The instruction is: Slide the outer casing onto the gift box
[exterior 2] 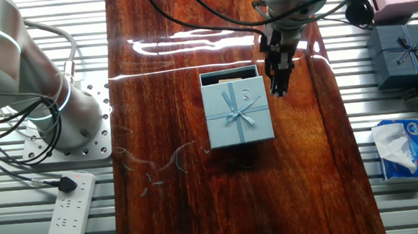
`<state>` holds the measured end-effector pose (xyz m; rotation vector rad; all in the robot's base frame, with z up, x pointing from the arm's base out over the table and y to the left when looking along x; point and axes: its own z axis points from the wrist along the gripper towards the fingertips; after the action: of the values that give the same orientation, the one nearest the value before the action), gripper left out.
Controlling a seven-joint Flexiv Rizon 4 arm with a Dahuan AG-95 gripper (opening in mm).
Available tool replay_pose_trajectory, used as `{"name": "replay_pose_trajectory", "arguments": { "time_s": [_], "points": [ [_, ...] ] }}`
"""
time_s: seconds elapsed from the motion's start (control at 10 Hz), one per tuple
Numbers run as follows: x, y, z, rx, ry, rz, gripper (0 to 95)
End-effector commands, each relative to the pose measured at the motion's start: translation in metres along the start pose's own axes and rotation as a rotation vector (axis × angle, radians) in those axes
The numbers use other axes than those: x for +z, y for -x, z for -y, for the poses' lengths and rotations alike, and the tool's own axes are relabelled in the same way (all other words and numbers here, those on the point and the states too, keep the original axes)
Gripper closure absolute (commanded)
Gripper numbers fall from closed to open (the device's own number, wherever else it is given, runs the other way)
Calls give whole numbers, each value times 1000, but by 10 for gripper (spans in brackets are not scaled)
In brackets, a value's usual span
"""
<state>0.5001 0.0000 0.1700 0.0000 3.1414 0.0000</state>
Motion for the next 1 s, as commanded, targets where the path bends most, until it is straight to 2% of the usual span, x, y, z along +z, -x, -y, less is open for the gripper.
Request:
{"name": "replay_pose_trajectory", "arguments": {
  "time_s": [0.1, 1.0],
  "points": [
    [0, 0, 0, -205, 24, 42, 950],
    [0, 0, 0, -196, 23, 34, 950]
  ]
}}
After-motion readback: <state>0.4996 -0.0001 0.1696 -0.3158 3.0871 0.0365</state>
